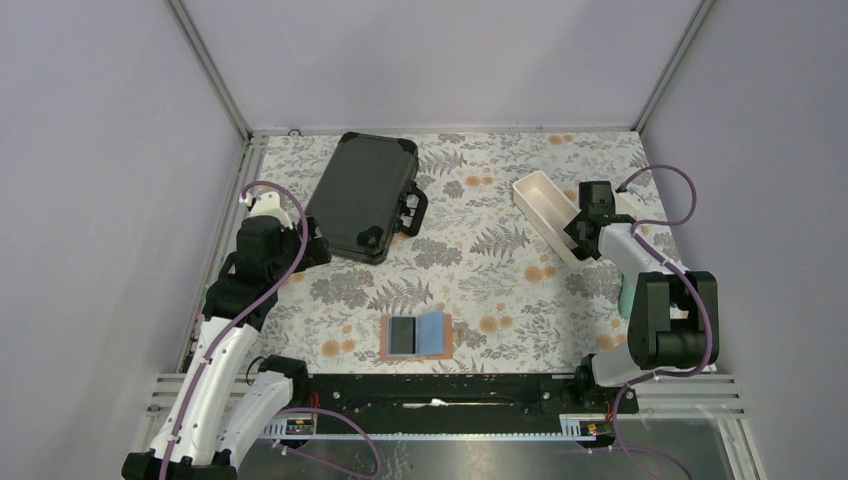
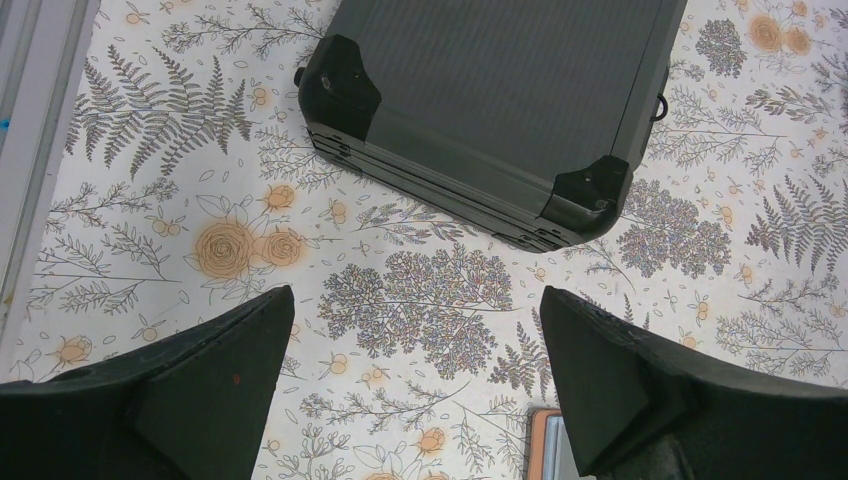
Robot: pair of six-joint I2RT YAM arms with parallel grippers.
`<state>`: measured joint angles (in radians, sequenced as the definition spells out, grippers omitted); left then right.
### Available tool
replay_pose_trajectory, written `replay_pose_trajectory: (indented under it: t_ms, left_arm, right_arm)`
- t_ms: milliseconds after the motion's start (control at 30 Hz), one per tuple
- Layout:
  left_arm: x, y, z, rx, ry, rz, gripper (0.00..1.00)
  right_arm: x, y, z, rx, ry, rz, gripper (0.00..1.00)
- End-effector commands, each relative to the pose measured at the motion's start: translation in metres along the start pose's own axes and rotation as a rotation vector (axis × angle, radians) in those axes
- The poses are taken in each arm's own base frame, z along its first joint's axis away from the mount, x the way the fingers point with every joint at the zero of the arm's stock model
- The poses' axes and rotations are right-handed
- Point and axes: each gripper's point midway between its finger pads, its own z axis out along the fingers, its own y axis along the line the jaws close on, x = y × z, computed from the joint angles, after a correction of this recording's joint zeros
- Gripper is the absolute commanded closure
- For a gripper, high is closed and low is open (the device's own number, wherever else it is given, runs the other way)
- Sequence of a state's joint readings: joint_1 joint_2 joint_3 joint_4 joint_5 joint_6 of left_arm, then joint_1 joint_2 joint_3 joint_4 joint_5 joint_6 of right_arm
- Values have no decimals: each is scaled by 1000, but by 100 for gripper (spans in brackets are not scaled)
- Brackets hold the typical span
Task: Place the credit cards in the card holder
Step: Pick up the credit card from the storage box.
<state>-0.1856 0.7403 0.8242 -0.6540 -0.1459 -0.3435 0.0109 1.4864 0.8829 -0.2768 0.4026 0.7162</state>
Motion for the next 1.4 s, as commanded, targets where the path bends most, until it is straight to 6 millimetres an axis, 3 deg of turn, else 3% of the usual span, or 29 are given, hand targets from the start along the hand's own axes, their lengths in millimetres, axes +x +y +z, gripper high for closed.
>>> replay_pose_trajectory:
  t_ms: [0,267,633,767,1367]
  left_arm:
    - [-15,-5,-3,21,-56,6,1]
    - [-14,-5,-3,22,-55,8,1]
    - [-14,-6,-2,25,-54,9,1]
    - [-14,-6,-2,26,-53,9,1]
    - [-14,-6,-3,28,-54,10,1]
  right_arm:
    - [-13,8,5,-2,-32,32,41]
    - [-6,11,14,-4,-11,29,43]
    - [-35,20,12,-24,-65,50,60]
    - [-35,19,11,-26,-67,48,61]
    - [-31,9,6,-1,-60,58,88]
